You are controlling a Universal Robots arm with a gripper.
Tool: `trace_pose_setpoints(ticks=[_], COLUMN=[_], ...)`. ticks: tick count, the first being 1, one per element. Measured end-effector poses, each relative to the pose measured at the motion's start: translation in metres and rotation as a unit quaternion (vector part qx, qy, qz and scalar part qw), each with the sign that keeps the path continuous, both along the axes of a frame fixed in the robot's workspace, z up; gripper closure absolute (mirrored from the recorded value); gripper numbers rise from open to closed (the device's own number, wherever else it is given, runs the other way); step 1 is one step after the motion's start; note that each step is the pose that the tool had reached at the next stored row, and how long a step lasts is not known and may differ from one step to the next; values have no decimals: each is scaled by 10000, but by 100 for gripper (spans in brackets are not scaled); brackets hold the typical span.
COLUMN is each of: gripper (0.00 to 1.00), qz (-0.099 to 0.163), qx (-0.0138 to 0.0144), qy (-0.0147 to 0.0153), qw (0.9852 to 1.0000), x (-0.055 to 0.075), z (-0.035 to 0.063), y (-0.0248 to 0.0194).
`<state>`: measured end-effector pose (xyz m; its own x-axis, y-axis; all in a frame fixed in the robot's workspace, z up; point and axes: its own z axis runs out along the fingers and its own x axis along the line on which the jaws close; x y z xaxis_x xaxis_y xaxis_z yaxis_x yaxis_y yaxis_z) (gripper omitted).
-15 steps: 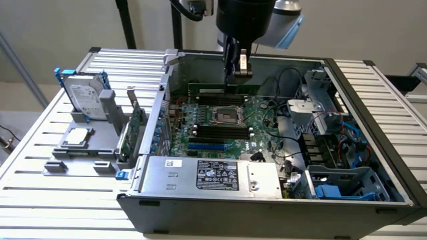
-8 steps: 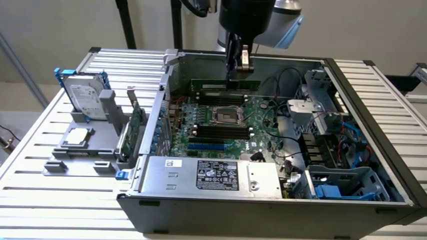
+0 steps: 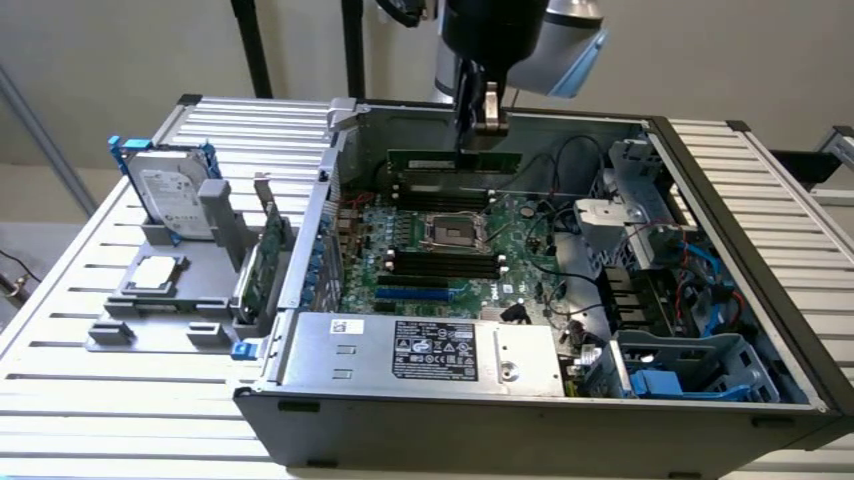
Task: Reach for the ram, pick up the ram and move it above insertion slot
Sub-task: 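Pick up the ram and move it above insertion slot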
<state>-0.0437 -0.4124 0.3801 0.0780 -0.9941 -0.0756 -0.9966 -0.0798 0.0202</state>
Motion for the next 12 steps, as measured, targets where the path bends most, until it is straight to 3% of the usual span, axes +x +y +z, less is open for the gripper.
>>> trace_pose_setpoints(ticks=[3, 12], gripper=[86, 86], qz=[-41, -271], qx=[-5, -32], qy=[0, 0], qw=[10000, 9996], x=[8, 20], z=[-2, -6], y=[37, 86])
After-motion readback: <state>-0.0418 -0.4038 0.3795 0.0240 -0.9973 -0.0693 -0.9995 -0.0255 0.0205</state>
